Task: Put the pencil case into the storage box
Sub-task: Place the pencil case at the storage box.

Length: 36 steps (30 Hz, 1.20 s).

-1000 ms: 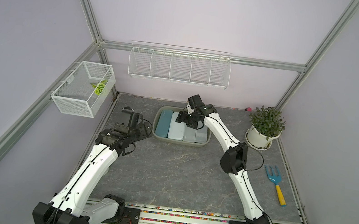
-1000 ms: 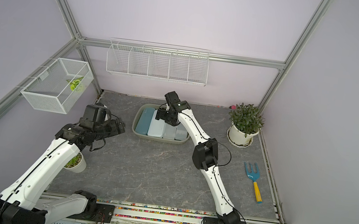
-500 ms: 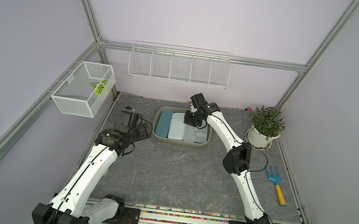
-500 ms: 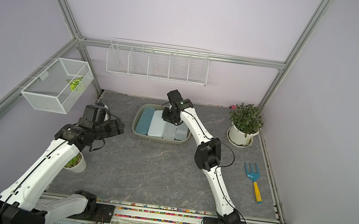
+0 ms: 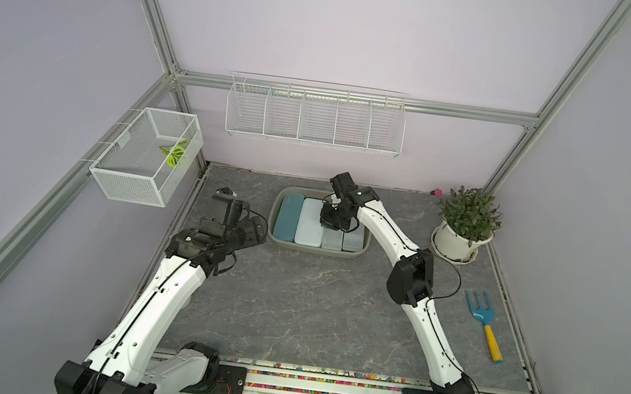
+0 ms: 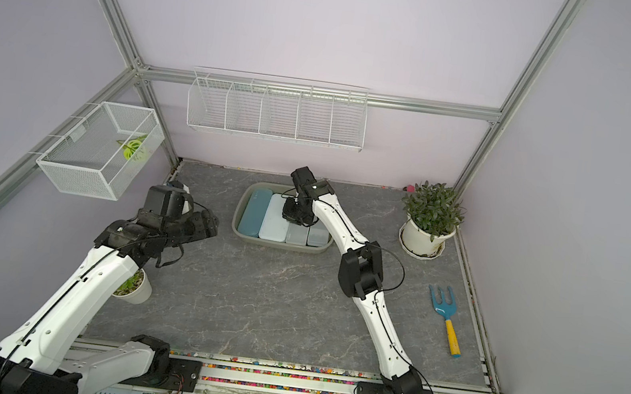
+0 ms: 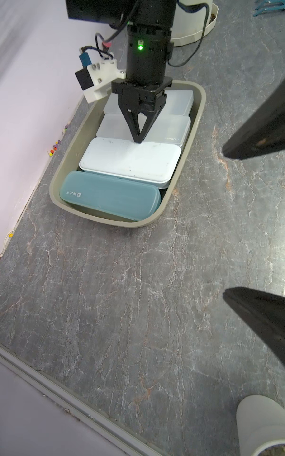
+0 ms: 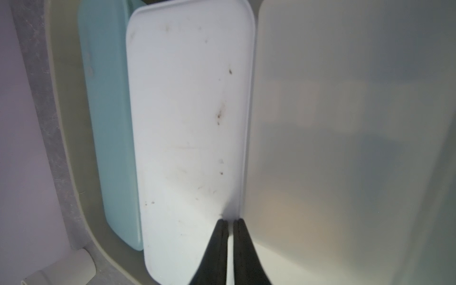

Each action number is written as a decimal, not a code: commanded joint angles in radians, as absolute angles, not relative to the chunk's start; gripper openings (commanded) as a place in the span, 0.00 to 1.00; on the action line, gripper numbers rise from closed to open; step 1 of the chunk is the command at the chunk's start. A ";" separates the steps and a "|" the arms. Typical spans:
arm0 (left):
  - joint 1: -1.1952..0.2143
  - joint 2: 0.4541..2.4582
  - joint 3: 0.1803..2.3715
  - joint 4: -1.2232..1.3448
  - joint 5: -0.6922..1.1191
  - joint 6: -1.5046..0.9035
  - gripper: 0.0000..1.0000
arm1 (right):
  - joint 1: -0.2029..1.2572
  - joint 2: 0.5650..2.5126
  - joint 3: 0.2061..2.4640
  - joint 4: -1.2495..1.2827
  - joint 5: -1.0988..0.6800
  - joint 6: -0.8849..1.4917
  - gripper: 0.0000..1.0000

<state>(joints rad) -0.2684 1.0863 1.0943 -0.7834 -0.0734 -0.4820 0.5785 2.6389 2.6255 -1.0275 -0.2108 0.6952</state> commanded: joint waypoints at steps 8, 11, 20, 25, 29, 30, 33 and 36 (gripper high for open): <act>-0.262 1.078 1.118 -0.771 -0.102 -0.445 0.88 | 0.589 2.376 2.356 -0.882 -0.147 0.564 0.39; -0.262 1.093 1.128 -0.744 -0.131 -0.426 0.91 | 0.584 2.203 2.188 -0.799 -0.104 0.505 0.51; -0.250 1.093 0.917 -0.259 -0.268 -0.287 0.97 | 0.515 1.703 1.507 -0.526 0.267 0.404 0.58; -0.175 1.126 0.783 0.004 -0.284 -0.199 0.99 | 0.419 1.418 1.080 -0.257 0.383 0.331 0.71; -0.092 1.199 0.731 0.106 -0.294 -0.214 0.99 | 0.363 1.258 0.802 -0.036 0.487 0.249 0.79; -0.075 1.217 0.706 0.149 -0.284 -0.215 0.99 | 0.358 1.227 0.735 0.024 0.515 0.215 0.80; -0.045 1.271 0.644 0.265 -0.307 -0.202 0.99 | 0.330 1.192 0.626 0.140 0.573 0.176 0.85; -0.019 1.302 0.587 0.351 -0.321 -0.197 0.99 | 0.281 1.200 0.568 0.216 0.584 0.181 0.88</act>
